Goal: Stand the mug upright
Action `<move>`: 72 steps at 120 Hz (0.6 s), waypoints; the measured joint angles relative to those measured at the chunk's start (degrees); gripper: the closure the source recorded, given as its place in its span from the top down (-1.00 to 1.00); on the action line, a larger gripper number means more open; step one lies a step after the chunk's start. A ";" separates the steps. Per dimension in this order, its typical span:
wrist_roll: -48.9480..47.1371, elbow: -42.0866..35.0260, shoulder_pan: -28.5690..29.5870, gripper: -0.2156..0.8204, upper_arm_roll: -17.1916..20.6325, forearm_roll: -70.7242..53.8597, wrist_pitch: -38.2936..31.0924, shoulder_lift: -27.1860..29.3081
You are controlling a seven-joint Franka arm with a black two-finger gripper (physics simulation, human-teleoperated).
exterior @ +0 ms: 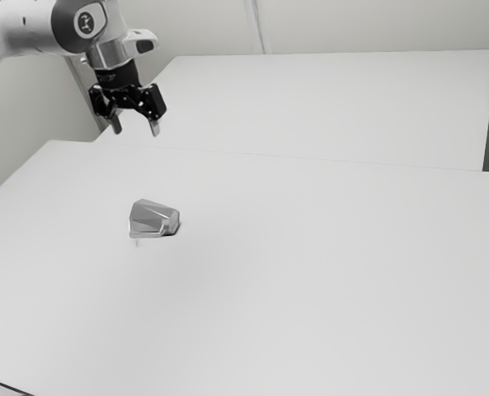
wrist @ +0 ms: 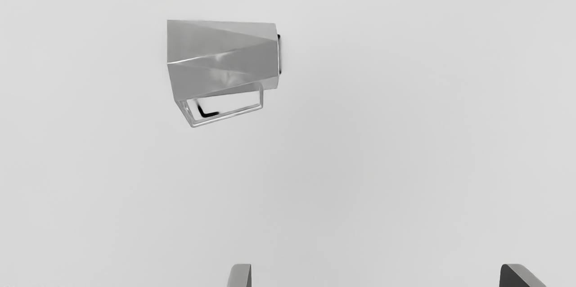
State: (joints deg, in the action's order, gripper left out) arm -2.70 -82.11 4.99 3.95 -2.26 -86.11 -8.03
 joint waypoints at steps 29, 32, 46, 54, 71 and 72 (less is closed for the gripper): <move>3.67 2.03 6.46 0.58 0.01 3.98 0.07 -4.95; 4.20 2.06 7.24 0.58 0.01 4.47 0.02 -5.29; 6.90 2.17 10.31 0.58 0.18 6.18 -0.18 -7.23; 8.45 2.13 11.62 0.58 0.37 7.14 -0.76 -8.26; 11.81 2.12 13.95 0.58 0.44 8.96 -2.55 -11.11; 12.01 2.13 14.07 0.58 0.44 9.05 -2.66 -11.30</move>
State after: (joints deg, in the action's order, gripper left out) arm 9.31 -79.98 19.06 4.39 6.79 -88.78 -19.33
